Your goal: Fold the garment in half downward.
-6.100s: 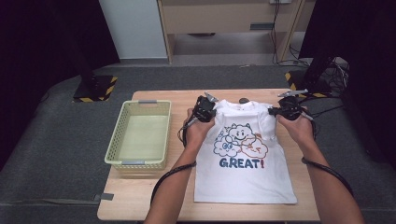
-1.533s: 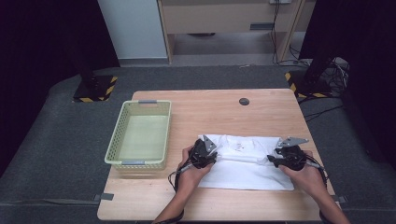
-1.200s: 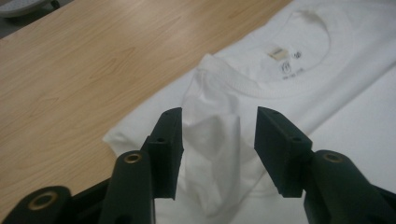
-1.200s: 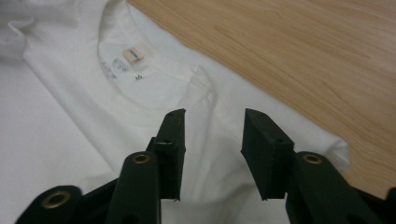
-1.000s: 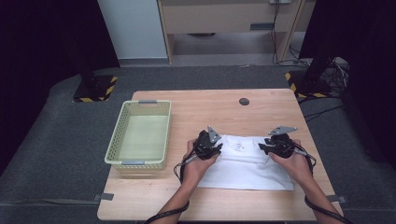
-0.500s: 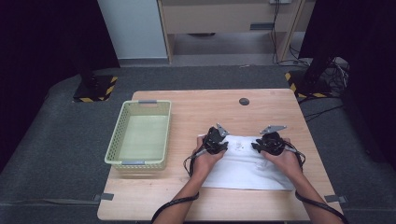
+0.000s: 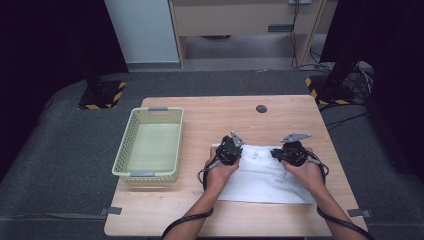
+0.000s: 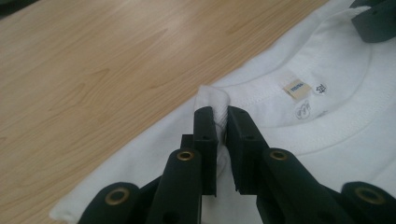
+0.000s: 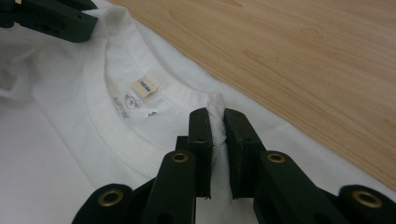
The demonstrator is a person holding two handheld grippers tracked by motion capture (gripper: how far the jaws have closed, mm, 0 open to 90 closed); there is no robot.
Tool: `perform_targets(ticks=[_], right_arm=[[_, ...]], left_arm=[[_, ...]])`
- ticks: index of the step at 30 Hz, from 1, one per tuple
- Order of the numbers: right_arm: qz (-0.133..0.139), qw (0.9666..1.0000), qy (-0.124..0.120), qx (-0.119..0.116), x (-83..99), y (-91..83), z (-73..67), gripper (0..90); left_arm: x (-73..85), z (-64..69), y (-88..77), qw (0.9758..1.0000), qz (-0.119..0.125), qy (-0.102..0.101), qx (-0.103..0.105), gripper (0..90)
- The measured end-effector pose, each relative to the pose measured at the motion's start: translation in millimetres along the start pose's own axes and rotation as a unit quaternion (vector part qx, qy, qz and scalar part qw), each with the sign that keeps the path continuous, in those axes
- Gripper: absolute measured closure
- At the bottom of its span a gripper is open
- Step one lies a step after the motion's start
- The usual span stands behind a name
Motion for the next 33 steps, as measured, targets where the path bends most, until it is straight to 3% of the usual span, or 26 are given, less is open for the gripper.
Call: perform_targets(ticks=[5, 11, 18, 24, 33], right_arm=[[0.018, 0.9998, -0.003, -0.011, -3.6, -22.9, -9.4, 82.0], [0.023, 0.9992, -0.023, -0.026, 9.3, -40.4, -29.8, 81.7], [0.01, 0.9982, -0.042, -0.043, 34.3, -45.2, -52.4, 80.7], [0.004, 0.9977, -0.05, -0.045, 47.2, -47.3, -58.9, 77.2], [0.019, 0.9966, -0.069, -0.041, 53.4, -51.0, -60.2, 49.1]], left_arm=[[1.3, 9.5, -25.5, 0.9996, 0.016, 0.018, 0.011, 83.0], [15.7, 26.3, -47.0, 0.999, 0.024, 0.025, 0.028, 83.6], [37.0, 40.9, -58.2, 0.9986, 0.026, 0.025, 0.039, 83.6], [55.6, 50.1, -56.4, 0.9984, 0.017, 0.036, 0.039, 83.4], [60.8, 49.1, -54.5, 0.9984, 0.021, 0.046, 0.025, 80.7]])
Point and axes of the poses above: each handheld gripper's, and its own axes: y roughly forward along the jaws, x roughly out of its underside, z roughly to its right, the point moved 5 cm from there along y, roughly forward along the jaws, and after that the axes turned 2 degrees about -y, right-handed, at the moved point
